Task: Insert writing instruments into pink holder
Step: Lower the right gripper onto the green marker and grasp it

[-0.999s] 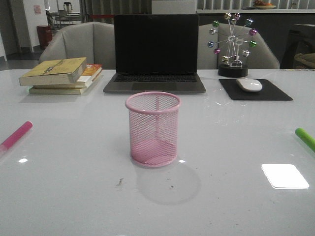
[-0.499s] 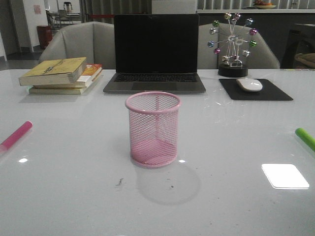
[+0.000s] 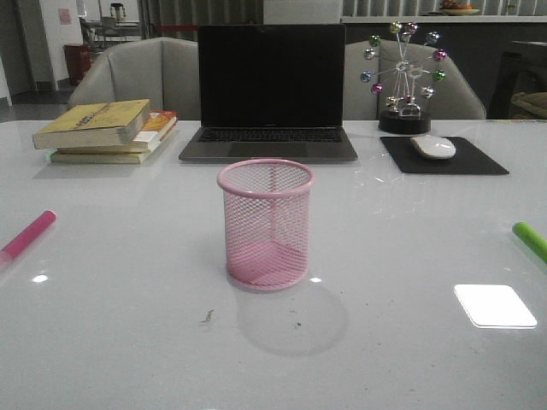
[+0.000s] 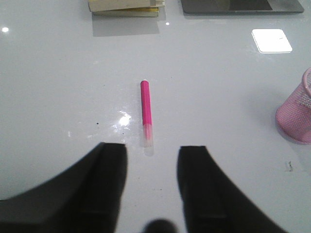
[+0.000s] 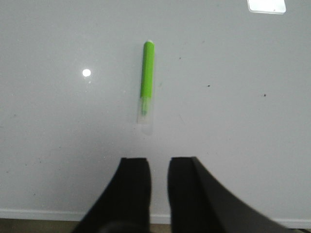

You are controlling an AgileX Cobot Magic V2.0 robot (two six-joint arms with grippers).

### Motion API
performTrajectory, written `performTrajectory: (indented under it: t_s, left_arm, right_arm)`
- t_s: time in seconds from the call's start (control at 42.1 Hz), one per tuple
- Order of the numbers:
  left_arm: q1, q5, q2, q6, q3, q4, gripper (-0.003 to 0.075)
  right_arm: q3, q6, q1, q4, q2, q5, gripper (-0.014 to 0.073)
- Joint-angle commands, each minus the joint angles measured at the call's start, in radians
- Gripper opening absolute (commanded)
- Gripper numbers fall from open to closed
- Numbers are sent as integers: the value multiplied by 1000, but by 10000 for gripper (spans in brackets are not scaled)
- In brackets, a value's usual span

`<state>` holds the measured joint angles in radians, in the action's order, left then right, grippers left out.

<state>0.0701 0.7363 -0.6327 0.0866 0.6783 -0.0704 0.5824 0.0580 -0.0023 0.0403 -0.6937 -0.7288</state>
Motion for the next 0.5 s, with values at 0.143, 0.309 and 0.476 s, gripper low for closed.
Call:
performTrajectory:
  t_s: [0.143, 0.309, 0.476]
  left_arm:
    - [103, -70, -11, 34, 28, -29, 539]
    - [202, -70, -11, 34, 28, -29, 510]
    - [250, -70, -11, 34, 28, -29, 461]
  right_arm:
    - [57, -10, -1, 0, -169, 37, 456]
    - [123, -10, -1, -40, -327, 26, 456]
    - [217, -10, -1, -74, -499, 33, 456]
